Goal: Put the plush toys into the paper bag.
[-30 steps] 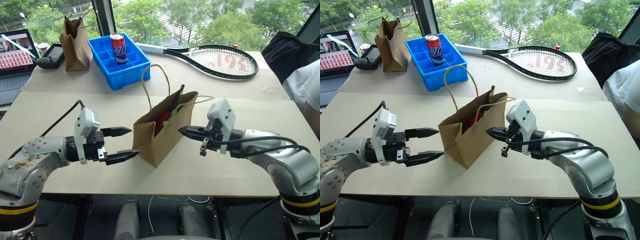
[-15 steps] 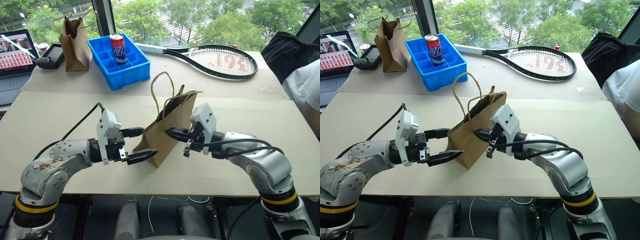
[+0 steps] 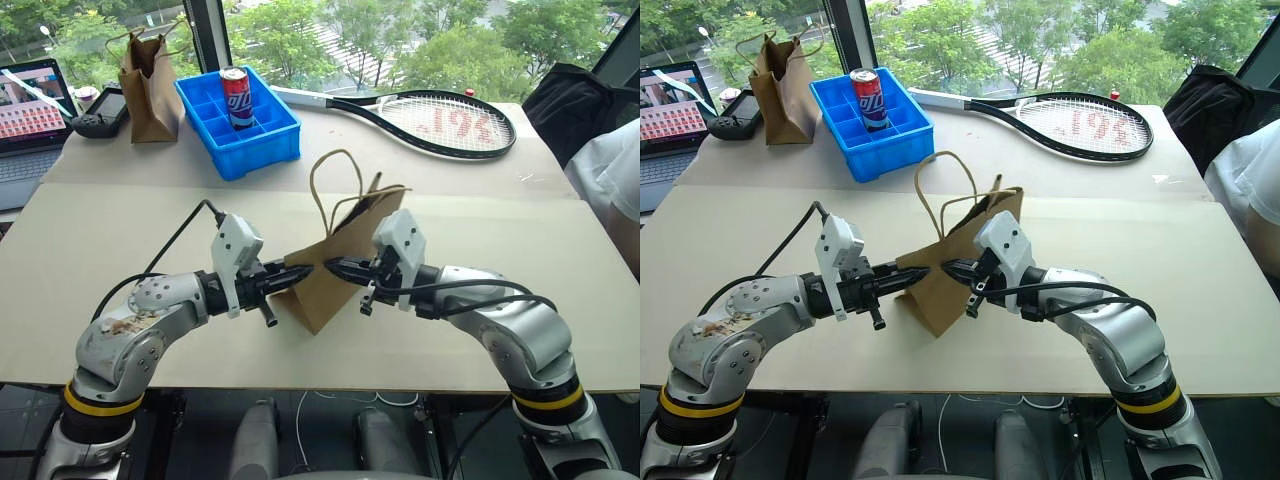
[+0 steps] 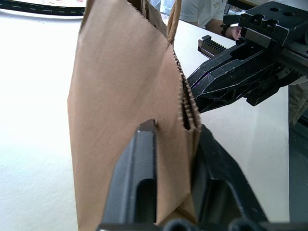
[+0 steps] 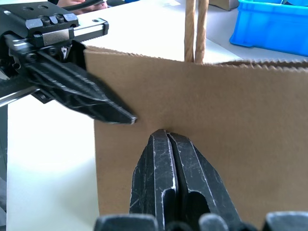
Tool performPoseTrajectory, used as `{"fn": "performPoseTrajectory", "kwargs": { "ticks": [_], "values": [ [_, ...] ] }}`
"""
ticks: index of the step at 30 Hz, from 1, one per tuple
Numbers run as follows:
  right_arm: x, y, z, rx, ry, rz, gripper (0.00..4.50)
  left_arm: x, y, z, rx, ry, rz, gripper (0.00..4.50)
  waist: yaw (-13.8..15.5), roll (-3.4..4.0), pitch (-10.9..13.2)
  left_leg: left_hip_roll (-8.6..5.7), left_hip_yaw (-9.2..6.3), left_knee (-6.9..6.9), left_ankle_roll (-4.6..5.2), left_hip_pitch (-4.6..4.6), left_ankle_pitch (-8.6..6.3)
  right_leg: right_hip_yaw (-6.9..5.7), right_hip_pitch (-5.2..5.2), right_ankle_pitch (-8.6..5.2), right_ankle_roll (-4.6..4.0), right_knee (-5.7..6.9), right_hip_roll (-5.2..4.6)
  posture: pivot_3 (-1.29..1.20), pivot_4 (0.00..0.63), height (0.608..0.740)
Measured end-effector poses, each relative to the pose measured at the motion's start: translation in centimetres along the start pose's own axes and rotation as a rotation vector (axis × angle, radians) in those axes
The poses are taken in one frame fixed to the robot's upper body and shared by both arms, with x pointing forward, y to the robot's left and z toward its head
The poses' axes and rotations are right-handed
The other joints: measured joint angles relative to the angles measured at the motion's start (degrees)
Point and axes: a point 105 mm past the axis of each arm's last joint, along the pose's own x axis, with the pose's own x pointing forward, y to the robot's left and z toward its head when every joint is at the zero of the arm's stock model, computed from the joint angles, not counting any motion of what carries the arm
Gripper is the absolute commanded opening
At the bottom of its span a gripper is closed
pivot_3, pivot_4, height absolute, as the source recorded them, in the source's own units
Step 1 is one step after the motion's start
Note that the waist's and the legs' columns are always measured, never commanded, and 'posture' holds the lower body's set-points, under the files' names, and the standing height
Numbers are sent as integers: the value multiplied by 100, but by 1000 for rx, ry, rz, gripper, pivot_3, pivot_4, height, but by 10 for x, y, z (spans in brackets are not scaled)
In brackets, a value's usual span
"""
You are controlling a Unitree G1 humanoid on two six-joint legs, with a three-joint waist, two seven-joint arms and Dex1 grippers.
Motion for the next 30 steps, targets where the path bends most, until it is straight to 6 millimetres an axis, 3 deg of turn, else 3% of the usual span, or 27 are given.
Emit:
{"fn": "performPoseTrajectory", "kwargs": {
  "ticks": [3, 9, 13, 16, 23, 30],
  "values": [
    [-24, -12, 0, 12, 30, -26, 0, 0, 3, 1, 30, 17, -22, 12, 42, 0, 0, -1, 0, 3, 0, -3, 0, 0, 1, -1, 0, -3, -1, 0, 150, 731],
    [-128, -53, -33, 68, 341, -202, 0, -3, 26, 27, 196, 19, -137, 12, 141, 0, 0, -5, 1, 3, 0, -4, 0, -1, 7, -20, -35, -19, -6, 0, 150, 731],
    [-171, -72, -42, 52, 463, -288, 0, 2, 31, 41, 287, 7, -286, 12, 77, 1, -1, -5, 1, 6, 1, 1, 0, 1, 8, -13, -22, -16, -5, 0, 150, 731],
    [-182, -77, -39, 35, 465, -312, 0, 2, 28, 41, 311, 8, -428, 12, 2, 3, -2, -4, 0, 4, 2, 4, 0, 1, 6, -1, 6, -7, -3, 0, 150, 731],
    [-184, -74, -33, 5, 457, -317, 0, 0, 19, 31, 292, 21, -667, 12, -21, 4, -2, -6, -4, 10, 2, 2, 1, 2, 10, -5, 13, -2, -3, 0, 150, 731],
    [-185, -74, -26, -18, 447, -336, 0, 3, 21, 17, 327, 56, -692, 12, -19, 4, -2, -6, -6, 17, 3, -1, 1, 1, 11, -4, 15, 0, -3, 0, 150, 731]
  ]
}}
